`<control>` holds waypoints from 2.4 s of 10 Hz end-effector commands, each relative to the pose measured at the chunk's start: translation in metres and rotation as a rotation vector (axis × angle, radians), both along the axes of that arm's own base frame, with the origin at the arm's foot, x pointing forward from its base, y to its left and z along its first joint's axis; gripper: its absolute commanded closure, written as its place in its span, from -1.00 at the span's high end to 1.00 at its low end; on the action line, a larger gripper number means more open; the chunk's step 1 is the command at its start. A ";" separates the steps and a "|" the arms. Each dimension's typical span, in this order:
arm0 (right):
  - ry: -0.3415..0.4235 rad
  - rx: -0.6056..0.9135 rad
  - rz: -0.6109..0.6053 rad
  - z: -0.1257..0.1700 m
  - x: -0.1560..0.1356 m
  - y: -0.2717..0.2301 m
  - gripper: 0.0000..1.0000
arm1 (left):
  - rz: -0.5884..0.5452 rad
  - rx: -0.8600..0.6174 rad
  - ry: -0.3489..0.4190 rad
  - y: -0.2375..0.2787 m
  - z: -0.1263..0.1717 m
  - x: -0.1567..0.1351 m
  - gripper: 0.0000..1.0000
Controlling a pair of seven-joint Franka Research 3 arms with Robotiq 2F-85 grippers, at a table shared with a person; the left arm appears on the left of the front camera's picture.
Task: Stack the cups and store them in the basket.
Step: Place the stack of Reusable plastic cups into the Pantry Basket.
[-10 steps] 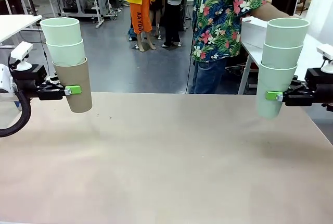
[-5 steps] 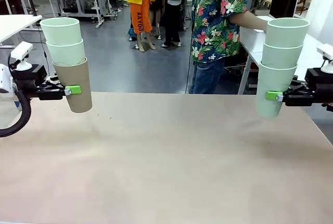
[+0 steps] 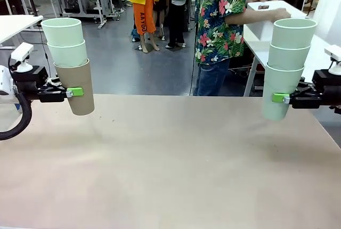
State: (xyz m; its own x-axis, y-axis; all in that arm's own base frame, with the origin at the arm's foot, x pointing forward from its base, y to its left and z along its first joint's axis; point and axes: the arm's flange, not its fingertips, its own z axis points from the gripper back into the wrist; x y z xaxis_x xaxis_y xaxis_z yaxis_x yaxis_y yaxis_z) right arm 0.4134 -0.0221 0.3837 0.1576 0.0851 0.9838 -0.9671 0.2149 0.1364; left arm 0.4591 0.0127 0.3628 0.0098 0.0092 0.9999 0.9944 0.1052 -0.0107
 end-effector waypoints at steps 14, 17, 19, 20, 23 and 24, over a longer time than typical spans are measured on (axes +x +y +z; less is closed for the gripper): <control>-0.011 0.000 0.001 0.004 0.001 0.000 0.70 | -0.002 -0.003 -0.010 -0.001 0.005 0.000 0.71; -0.011 0.000 0.001 0.004 0.001 0.000 0.70 | -0.002 -0.003 -0.010 -0.001 0.005 0.000 0.71; -0.011 0.000 0.001 0.004 0.001 0.000 0.70 | -0.002 -0.003 -0.010 -0.001 0.005 0.000 0.71; -0.011 0.000 0.001 0.004 0.001 0.000 0.70 | -0.002 -0.003 -0.010 -0.001 0.005 0.000 0.71; -0.011 0.000 0.001 0.004 0.001 0.000 0.70 | -0.002 -0.003 -0.010 -0.001 0.005 0.000 0.71; -0.011 0.000 0.001 0.004 0.001 0.000 0.70 | -0.002 -0.003 -0.010 -0.001 0.005 0.000 0.71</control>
